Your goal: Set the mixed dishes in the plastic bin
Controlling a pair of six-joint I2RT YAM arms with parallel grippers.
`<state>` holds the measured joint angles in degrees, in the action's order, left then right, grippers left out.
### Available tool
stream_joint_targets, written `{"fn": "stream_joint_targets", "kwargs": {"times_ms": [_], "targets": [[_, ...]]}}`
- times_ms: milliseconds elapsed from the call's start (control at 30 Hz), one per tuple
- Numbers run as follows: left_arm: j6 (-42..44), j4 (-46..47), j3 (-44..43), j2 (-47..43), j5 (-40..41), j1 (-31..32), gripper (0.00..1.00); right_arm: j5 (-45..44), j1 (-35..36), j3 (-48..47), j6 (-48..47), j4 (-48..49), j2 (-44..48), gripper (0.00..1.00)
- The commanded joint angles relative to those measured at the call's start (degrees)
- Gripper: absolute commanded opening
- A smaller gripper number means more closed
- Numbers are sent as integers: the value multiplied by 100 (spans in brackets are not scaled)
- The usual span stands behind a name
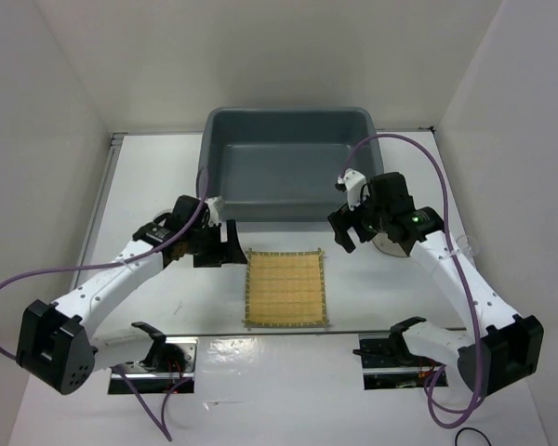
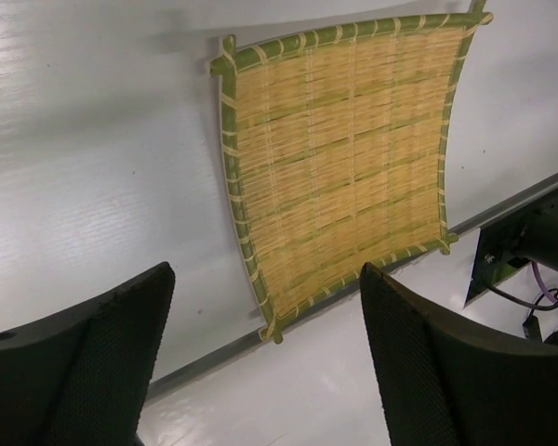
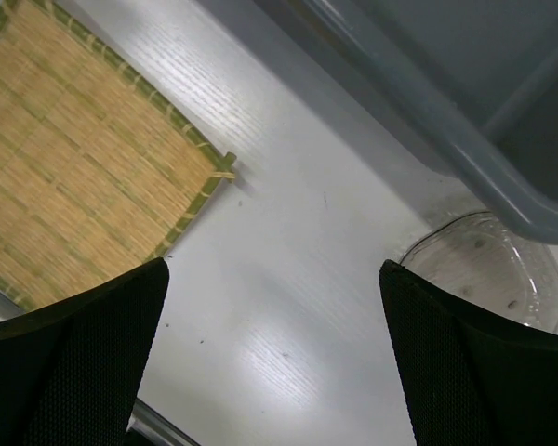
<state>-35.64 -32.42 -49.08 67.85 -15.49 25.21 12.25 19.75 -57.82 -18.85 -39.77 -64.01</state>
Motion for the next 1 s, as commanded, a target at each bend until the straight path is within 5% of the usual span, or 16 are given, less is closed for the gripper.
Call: {"fn": "stream_joint_targets", "kwargs": {"times_ms": [0,167,267,333,400,967], "targets": [[-119,307,301,-150,-139,133,89,488,-59,78,31,4,256,98],[-443,1141,961,-150,-718,133,92,1235,99,25,-627,-294,126,91],[-681,1537,1207,-36,-860,186,92,1341,301,25,-839,-295,-339,70],[-734,1590,1269,17,-798,238,92,1175,442,-27,-761,-199,-726,29],[-734,1590,1269,88,-632,239,92,1174,442,-27,-760,-32,-902,0],[-945,2364,1515,1010,-684,397,91,68,1769,167,-778,593,-2895,0]]}}
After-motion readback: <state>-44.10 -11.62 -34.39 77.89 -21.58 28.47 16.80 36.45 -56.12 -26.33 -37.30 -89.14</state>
